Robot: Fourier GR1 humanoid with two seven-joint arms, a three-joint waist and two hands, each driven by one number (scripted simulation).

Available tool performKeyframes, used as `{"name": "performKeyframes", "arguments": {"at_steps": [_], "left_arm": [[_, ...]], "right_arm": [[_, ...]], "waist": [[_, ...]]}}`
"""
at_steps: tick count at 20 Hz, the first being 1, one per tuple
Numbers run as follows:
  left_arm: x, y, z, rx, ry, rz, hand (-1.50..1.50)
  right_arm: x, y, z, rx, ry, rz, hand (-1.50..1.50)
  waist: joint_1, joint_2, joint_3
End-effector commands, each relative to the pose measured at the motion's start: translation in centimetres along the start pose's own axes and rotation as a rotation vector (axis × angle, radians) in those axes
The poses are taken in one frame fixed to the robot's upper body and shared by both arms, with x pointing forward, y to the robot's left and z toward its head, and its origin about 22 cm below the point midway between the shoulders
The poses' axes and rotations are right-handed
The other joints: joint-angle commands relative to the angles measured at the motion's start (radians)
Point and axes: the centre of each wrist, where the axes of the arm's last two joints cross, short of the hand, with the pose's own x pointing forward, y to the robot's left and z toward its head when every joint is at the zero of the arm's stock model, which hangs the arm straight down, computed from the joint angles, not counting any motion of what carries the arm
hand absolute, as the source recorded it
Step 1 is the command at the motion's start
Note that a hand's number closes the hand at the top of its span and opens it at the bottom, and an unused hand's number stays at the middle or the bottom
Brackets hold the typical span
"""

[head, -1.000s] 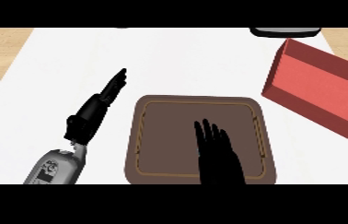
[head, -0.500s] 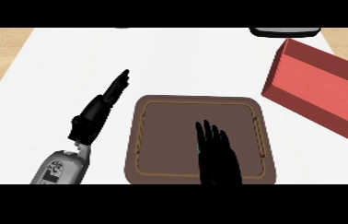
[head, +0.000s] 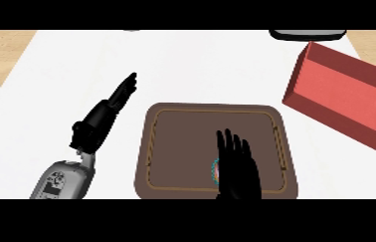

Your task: Pick the cupcake from the tray and place it in the cardboard box

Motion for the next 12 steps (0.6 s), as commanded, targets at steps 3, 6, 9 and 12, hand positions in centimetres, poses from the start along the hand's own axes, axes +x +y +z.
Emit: {"name": "performKeyframes", "arguments": {"at_steps": [3,6,9,12], "left_arm": [[-1.4,-1.0,-0.3,-0.005,-0.001,-0.016,0.0],[-1.4,-1.8,-0.9,0.011,0.017,0.001,0.0],[-1.0,1.2,2.3,0.003,-0.01,-0.003,0.0],[1.4,-0.9,-1.1,0.019,0.001,-0.021,0.0]], "right_arm": [[-1.3,-1.4,-0.5,0.024,-0.001,0.012,1.5],[-1.4,-0.8,-2.5,0.025,-0.018,0.048,1.5],[-0.3,1.4,-0.8,-0.01,-0.05,0.06,1.5],[-6.4,-0.7,-2.0,-0.068,-0.01,0.055,1.5]], "waist": [[-0.003,0.002,0.001],[-0.002,0.003,0.001],[0.003,0.002,0.001],[-0.005,0.002,0.002]]}}
